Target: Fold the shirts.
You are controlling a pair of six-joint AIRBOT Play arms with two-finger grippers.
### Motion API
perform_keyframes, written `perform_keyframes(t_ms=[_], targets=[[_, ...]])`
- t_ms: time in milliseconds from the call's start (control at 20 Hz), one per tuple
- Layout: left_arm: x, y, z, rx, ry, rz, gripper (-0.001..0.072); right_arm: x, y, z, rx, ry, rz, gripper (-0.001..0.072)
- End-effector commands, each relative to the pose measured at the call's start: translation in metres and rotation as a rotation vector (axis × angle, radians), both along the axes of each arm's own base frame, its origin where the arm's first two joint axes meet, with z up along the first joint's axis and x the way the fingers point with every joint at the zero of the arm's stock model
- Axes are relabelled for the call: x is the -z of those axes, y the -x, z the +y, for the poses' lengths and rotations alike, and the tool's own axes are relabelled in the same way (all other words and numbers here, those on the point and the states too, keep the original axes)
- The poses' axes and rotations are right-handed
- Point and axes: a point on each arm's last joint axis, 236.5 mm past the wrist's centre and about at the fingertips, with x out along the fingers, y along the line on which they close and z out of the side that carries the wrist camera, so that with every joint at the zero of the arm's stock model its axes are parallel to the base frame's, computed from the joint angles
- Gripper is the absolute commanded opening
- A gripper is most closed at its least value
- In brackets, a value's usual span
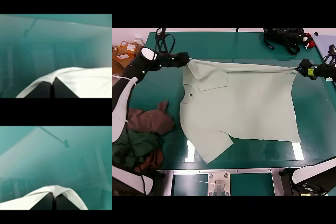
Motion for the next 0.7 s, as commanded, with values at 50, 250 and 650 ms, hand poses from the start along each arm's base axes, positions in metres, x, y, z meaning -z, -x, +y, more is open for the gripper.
perform_keyframes(t_ms=[50,250,650], targets=[[-0.016,-0.011,0.005,-0.025,-0.002,-0.055,0.0018,-0.014,-0.016,-0.002,0.009,0.018,-0.05,0.0013],[-0.024,-0.015,0.004,-0.038,0.022,-0.084,0.0018,-0.019,-0.023,-0.005,0.04,-0.003,-0.085,0.0013],[0.037,0.035,0.009,0.142,-0.183,0.147,0.0018,0.037,0.039,-0.007,-0.155,0.132,0.215,0.0012]])
